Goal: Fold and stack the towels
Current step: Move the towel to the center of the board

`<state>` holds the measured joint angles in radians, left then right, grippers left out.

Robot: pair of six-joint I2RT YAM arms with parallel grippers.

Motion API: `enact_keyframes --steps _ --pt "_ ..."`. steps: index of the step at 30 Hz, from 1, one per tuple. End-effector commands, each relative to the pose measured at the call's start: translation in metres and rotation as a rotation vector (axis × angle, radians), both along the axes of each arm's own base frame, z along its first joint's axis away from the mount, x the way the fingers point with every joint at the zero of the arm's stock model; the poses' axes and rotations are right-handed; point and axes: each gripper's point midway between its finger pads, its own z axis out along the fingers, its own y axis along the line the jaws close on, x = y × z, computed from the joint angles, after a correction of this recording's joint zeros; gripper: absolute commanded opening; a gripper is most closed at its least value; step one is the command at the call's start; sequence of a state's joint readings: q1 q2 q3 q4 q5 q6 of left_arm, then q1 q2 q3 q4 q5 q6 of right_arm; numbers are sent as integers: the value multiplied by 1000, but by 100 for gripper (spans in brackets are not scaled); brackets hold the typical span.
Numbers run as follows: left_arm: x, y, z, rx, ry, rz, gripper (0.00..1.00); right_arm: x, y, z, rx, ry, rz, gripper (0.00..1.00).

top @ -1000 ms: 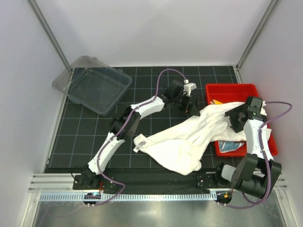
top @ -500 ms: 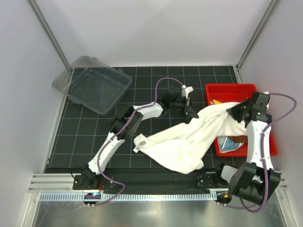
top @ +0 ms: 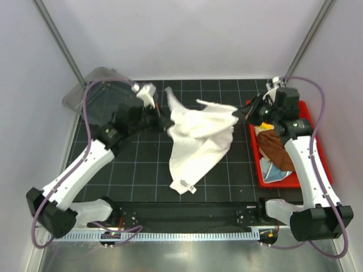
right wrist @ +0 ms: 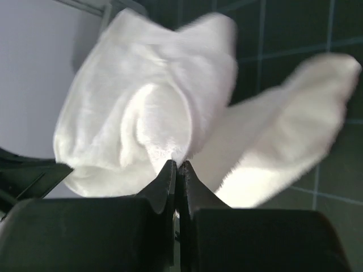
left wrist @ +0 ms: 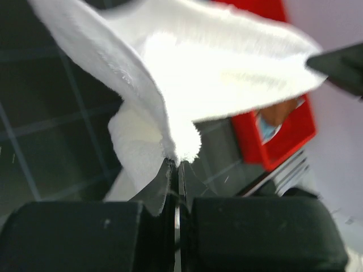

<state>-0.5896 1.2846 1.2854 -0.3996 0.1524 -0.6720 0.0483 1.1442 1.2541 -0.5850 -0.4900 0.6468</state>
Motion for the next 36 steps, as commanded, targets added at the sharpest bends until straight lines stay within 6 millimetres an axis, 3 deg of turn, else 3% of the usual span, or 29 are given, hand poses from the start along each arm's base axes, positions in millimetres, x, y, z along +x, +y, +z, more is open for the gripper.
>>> enact_keyframes --steps 1,4,5,8,10,12,14,15,16,17,19,21,23,24,25,26,27,28,29,30,31,33,34,35,36 --pt "-59 43 -136 281 340 40 0 -30 -9 -98 -98 245 16 1" --pt "-93 50 -169 288 405 21 0 -49 -8 -152 -105 376 25 1" --pt "-105 49 -179 298 424 2 0 -66 -8 -184 -120 462 41 1" --pt "-131 59 -203 336 484 -3 0 -95 -14 -222 -204 556 57 1" --pt "-141 69 -209 368 494 8 0 -106 -25 -228 -278 581 33 1" --pt "-152 78 -213 393 518 16 2 -111 -20 -218 -285 551 44 1" --pt "-158 78 -209 375 512 29 15 -109 -23 -208 -297 546 8 15" --pt "-163 75 -206 352 525 14 25 -113 -24 -205 -303 558 7 33" --pt "-163 73 -203 336 527 12 48 -109 -24 -196 -305 539 9 39" --pt "-163 72 -199 324 526 20 58 -106 -26 -190 -323 520 6 44" --pt "-150 80 -190 346 477 84 77 -94 -29 -169 -342 461 -18 49" --pt "-129 79 -167 352 392 122 84 -73 -35 -151 -374 395 -80 48" --pt "-100 82 -154 376 349 179 87 -46 -27 -136 -424 340 -107 45" --pt "-90 84 -154 397 352 185 87 -29 -15 -141 -450 330 -88 42" --pt "-84 86 -154 403 367 190 85 -21 13 -129 -496 261 -35 41" --pt "-73 89 -151 384 389 207 84 -15 30 -128 -528 231 -5 40" --pt "-66 89 -151 384 400 215 83 -7 46 -128 -588 181 28 40" --pt "-60 89 -148 362 391 222 83 -6 79 -133 -636 156 104 41" --pt "-57 95 -147 331 389 241 83 -4 91 -139 -680 153 126 42" --pt "-48 94 -143 286 346 252 84 4 101 -131 -718 113 133 45" --pt "-45 98 -144 262 333 276 84 10 110 -151 -773 144 147 46" --pt "-42 118 -154 211 353 348 85 8 123 -162 -837 169 163 47" --pt "-41 123 -157 197 362 374 85 16 128 -159 -859 165 127 47" --pt "-44 124 -159 176 381 368 85 12 131 -180 -920 214 151 47" --pt "-43 130 -161 163 383 390 85 12 136 -187 -942 222 156 47"
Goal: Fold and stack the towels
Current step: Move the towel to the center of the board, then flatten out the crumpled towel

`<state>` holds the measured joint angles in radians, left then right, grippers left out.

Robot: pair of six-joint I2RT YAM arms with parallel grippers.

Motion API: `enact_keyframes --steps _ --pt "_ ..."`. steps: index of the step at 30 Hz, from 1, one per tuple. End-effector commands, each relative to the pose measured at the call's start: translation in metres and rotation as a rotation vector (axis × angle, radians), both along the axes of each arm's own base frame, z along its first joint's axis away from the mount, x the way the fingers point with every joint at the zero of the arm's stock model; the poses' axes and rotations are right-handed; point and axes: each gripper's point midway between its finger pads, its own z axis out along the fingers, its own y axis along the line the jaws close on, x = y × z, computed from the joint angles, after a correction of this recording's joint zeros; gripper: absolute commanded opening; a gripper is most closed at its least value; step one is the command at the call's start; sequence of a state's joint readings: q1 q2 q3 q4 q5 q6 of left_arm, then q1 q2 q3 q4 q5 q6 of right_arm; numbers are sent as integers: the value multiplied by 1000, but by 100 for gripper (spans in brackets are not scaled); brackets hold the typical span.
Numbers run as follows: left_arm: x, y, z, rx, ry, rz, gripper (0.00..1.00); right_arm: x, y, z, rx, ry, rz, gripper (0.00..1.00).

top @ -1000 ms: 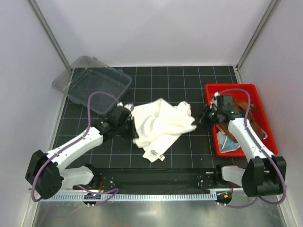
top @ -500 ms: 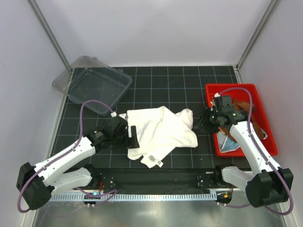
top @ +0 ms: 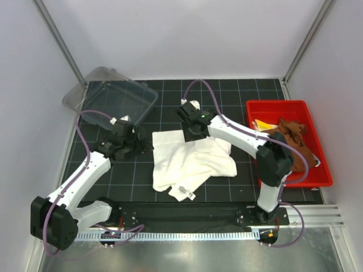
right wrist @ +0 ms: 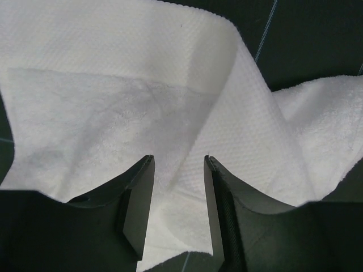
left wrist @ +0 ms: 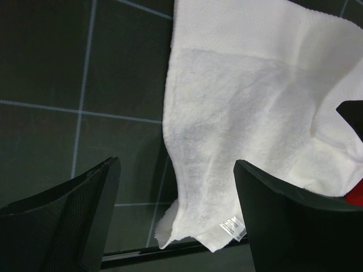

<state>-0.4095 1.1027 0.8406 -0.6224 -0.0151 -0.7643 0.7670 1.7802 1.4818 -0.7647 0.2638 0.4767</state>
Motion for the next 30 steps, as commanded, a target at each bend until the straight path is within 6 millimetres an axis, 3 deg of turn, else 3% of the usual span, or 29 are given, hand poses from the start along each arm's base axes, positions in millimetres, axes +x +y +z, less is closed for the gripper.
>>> enact_keyframes --steps 1,3,6,10,20,27,30 --pt "6 4 8 -84 -56 40 85 15 -9 1 -154 -63 -69 48" --pt "4 8 8 -86 -61 41 85 9 -6 -17 -208 -44 -70 50" --pt "1 10 10 -79 -62 29 85 6 -19 -31 -301 -46 -115 52" --pt "-1 8 13 -86 -63 15 85 6 -41 -35 -406 -72 -148 50" --pt "2 0 16 -113 -57 -7 85 8 -72 -10 -452 -109 -160 36" --pt "4 -3 15 -118 -49 -21 85 30 -103 8 -444 -116 -196 37" --pt "4 -1 13 -109 -50 -20 85 37 -97 26 -389 -126 -131 40"
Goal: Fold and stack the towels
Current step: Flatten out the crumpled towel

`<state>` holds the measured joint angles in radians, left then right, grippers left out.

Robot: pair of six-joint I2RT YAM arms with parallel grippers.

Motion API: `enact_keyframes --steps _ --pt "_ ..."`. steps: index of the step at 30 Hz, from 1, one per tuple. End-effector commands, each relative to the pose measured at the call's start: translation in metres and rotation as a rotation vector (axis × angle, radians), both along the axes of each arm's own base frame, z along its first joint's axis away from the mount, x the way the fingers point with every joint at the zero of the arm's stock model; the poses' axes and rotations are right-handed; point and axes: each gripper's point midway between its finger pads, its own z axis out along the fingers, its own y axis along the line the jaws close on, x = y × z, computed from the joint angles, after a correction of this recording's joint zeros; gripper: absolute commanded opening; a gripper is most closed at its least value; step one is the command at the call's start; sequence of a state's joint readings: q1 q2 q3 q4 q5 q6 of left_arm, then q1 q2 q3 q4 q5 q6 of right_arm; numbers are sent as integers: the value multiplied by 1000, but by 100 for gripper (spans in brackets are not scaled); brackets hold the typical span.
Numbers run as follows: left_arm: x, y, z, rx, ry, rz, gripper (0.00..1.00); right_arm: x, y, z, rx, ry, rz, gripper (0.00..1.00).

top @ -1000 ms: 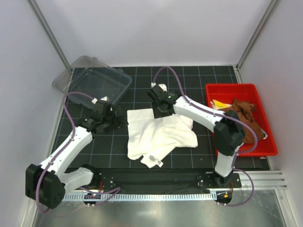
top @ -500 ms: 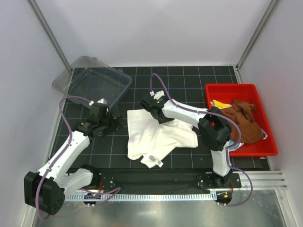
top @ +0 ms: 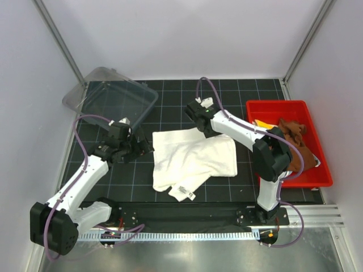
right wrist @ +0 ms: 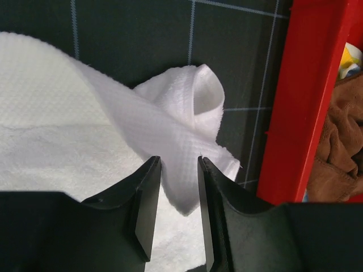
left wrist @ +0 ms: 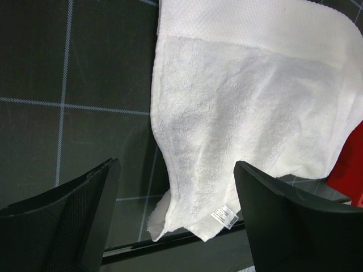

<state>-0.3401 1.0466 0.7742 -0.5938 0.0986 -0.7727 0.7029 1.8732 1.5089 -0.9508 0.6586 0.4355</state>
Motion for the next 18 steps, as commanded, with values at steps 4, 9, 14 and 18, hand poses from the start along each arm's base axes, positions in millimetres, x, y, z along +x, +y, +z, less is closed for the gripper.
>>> enact_keyframes --steps 4,9,14,18 --pt "14 -5 15 -18 -67 -24 85 17 19 46 214 -9 159 44" --pt "16 -11 12 -33 -55 -48 85 33 11 32 421 79 198 47" --pt "18 -14 11 -34 -50 -63 84 44 -10 10 572 183 206 50" --pt "19 -15 13 -38 -53 -65 84 44 -23 -4 687 220 204 50"
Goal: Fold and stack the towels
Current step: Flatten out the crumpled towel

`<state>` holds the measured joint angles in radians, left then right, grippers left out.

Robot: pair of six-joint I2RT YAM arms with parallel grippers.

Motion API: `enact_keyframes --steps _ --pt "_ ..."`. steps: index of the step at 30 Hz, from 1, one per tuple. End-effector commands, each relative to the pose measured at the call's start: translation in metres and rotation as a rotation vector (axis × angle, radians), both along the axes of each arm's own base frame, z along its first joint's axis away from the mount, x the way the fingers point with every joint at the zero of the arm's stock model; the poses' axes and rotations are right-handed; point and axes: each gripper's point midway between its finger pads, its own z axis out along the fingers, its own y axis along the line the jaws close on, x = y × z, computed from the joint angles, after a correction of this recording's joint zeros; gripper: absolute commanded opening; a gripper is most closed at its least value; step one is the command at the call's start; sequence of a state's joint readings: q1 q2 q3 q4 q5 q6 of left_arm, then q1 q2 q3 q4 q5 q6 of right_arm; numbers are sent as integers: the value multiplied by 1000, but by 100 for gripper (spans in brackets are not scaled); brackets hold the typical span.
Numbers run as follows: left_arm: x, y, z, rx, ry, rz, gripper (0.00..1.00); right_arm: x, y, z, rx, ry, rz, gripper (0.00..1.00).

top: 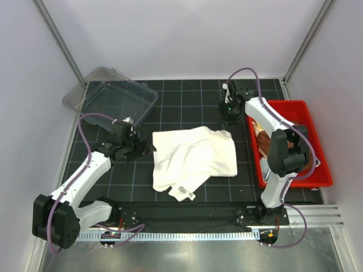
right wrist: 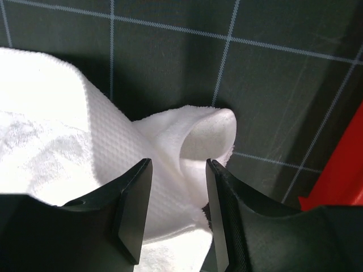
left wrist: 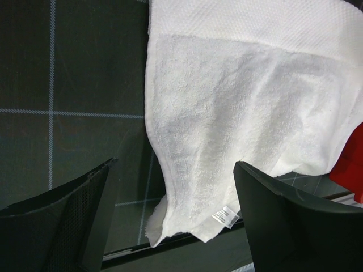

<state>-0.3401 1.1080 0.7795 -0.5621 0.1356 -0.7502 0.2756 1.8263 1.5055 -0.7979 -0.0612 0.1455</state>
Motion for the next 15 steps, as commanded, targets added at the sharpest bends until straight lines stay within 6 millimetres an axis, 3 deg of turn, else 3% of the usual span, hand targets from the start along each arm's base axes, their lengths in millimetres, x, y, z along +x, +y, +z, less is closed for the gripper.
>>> enact_keyframes --steps 1,7,15 --pt "15 -8 22 -35 -79 -24 84 -5 18 -2 188 23 120 51" --pt "19 -11 22 -41 -80 -38 85 -3 12 18 242 -35 132 54" --pt "26 -19 29 -51 -94 -85 84 -12 26 52 292 -195 234 62"
